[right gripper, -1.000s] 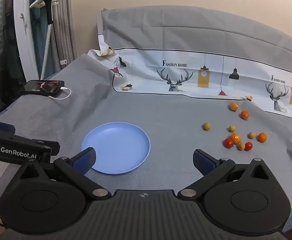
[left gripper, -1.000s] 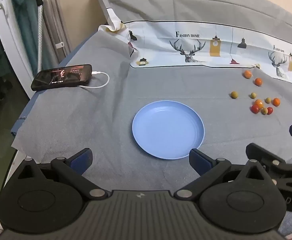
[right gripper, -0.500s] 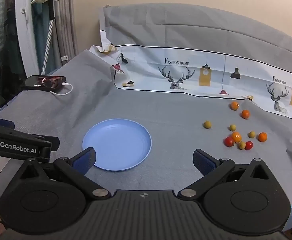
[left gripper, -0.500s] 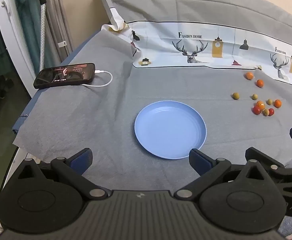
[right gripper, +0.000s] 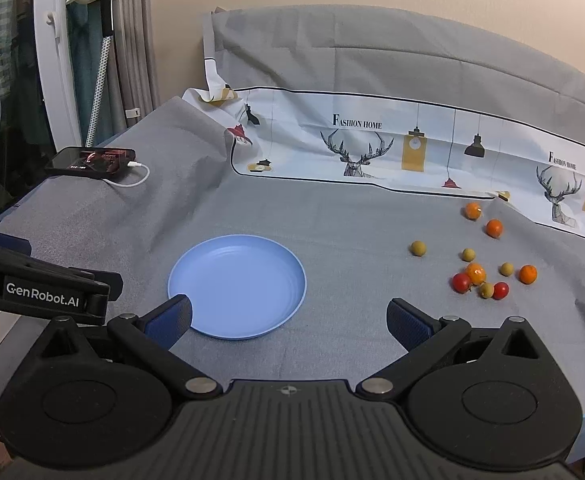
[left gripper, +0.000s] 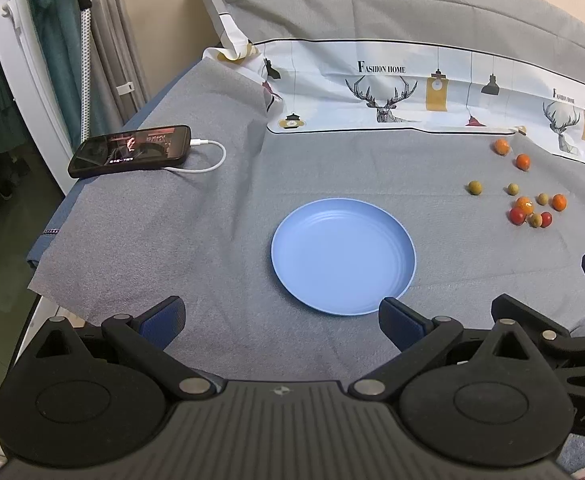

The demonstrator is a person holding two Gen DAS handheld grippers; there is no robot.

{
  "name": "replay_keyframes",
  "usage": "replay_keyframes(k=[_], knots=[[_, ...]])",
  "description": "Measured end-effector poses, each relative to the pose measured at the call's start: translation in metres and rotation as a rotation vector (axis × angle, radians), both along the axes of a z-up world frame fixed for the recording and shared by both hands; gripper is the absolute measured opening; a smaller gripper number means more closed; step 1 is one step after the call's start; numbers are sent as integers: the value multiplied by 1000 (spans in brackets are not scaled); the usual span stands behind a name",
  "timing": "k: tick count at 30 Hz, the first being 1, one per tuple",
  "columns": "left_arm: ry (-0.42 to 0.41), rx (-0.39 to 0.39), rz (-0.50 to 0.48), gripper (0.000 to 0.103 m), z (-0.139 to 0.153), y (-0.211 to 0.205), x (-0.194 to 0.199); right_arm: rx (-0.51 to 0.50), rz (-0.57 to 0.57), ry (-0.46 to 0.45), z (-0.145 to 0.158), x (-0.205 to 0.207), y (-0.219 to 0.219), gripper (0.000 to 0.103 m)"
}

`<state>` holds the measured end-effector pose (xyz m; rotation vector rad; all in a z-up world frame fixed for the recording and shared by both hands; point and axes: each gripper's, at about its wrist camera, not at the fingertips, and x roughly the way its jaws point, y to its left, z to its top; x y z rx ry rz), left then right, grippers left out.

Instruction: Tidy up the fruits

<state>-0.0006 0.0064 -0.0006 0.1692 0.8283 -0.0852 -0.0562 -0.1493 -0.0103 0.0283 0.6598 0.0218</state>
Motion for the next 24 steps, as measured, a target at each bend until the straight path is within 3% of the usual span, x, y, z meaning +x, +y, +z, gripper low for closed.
replay_keyframes(k=[24], knots=[[-3,6,1,103,1,-2,1,2,-10,11,-3,1,1,103]])
